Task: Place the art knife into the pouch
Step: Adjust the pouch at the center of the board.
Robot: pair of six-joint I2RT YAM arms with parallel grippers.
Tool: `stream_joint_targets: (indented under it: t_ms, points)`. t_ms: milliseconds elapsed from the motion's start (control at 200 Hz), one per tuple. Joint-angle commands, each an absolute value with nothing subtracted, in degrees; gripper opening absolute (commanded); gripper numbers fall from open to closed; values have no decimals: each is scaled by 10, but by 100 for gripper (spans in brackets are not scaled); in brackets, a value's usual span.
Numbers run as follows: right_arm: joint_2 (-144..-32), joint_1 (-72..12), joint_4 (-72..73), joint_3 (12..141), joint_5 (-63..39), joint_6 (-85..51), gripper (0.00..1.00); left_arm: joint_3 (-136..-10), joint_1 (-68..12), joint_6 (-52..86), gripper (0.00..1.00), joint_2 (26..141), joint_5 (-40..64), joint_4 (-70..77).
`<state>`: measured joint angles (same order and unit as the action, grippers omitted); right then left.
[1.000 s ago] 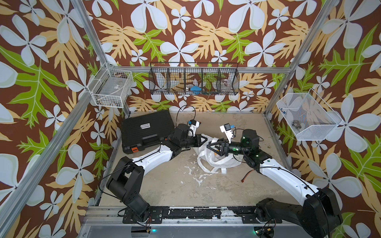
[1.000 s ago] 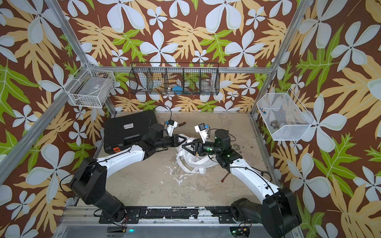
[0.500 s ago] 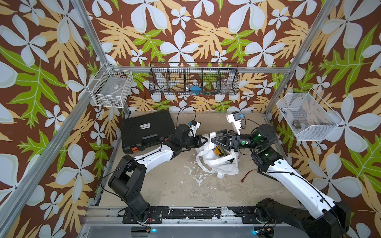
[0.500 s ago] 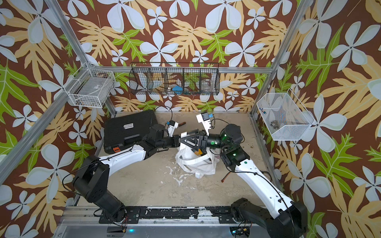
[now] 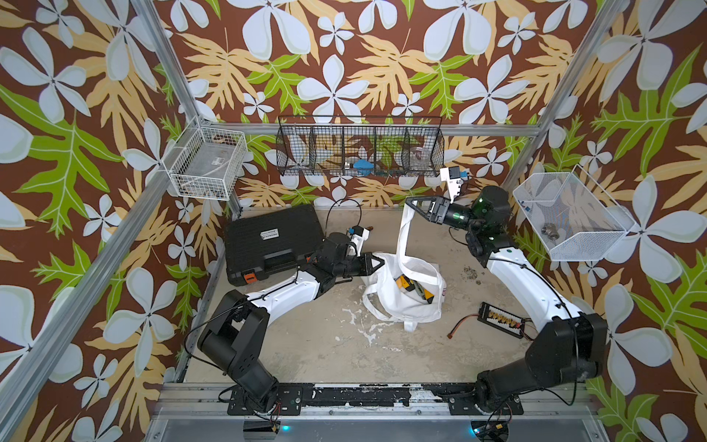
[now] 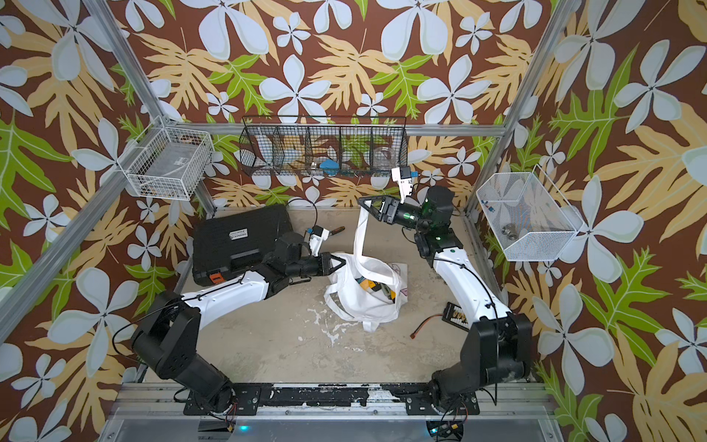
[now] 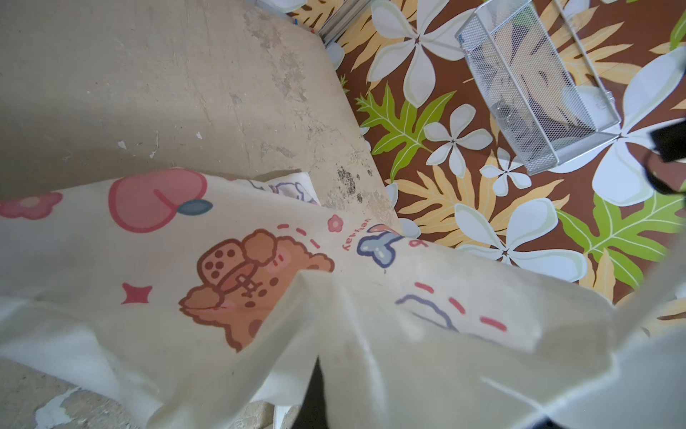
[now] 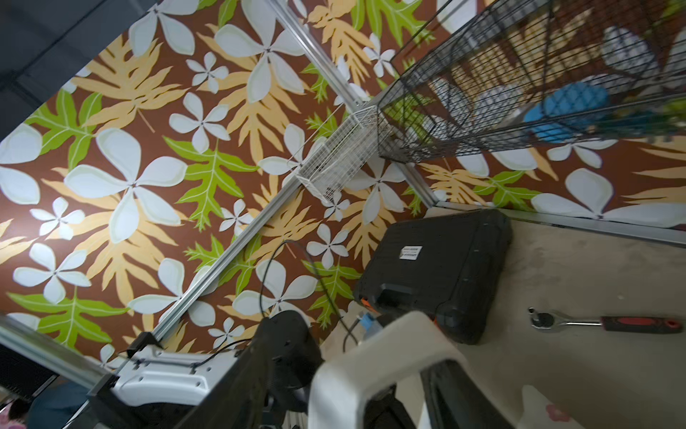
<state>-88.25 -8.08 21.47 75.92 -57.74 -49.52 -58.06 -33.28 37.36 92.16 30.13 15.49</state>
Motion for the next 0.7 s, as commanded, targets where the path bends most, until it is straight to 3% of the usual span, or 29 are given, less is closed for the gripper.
stream_joint_targets:
  t_ms: [0, 220, 691]
  points:
    - [-918, -64, 220, 789, -558, -498, 66, -577, -332, 380, 0, 911, 320, 178]
    - [-964, -62, 34, 846, -438, -354, 66, -570, -332, 392, 0, 894, 328, 187]
    - [-997, -109, -147, 817, -153, -219, 64, -579, -332, 415, 0, 832, 326, 189]
